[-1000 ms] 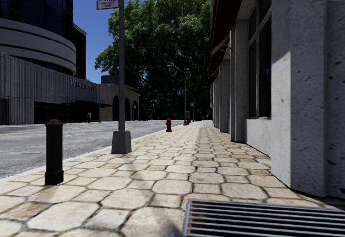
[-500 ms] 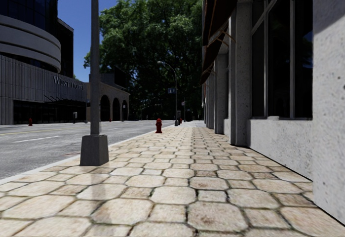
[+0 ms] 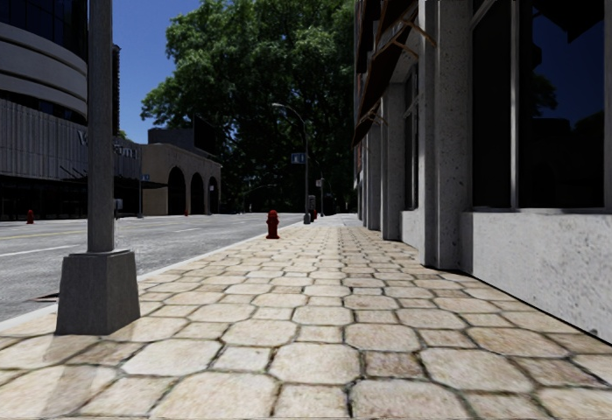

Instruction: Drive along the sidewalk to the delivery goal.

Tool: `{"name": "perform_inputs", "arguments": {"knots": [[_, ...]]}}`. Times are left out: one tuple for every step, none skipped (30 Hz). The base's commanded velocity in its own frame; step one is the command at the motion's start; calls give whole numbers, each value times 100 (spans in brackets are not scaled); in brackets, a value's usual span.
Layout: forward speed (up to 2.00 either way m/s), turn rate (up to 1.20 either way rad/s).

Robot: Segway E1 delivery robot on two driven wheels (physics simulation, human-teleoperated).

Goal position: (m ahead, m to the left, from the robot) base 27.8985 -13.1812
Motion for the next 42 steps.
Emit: {"name": "perform_inputs", "arguments": {"knots": [[200,-120],[200,-117],[200,-39],[200,0],[200,0],[200,0],[200,0],[200,0],[200,0],[200,0],[200,0],[200,0],[200,0],[200,0],[200,0],[200,0],[200,0],[200,0],[200,0],[200,0],[200,0],[200,0],[200,0],[200,0],[200,0],[200,0],[200,0],[200,0],[200,0],[200,0],[200,0],[200,0],[200,0],[200,0],[200,0],[200,0],[200,0],[200,0],[200,0],[200,0],[200,0],[200,0]]}}
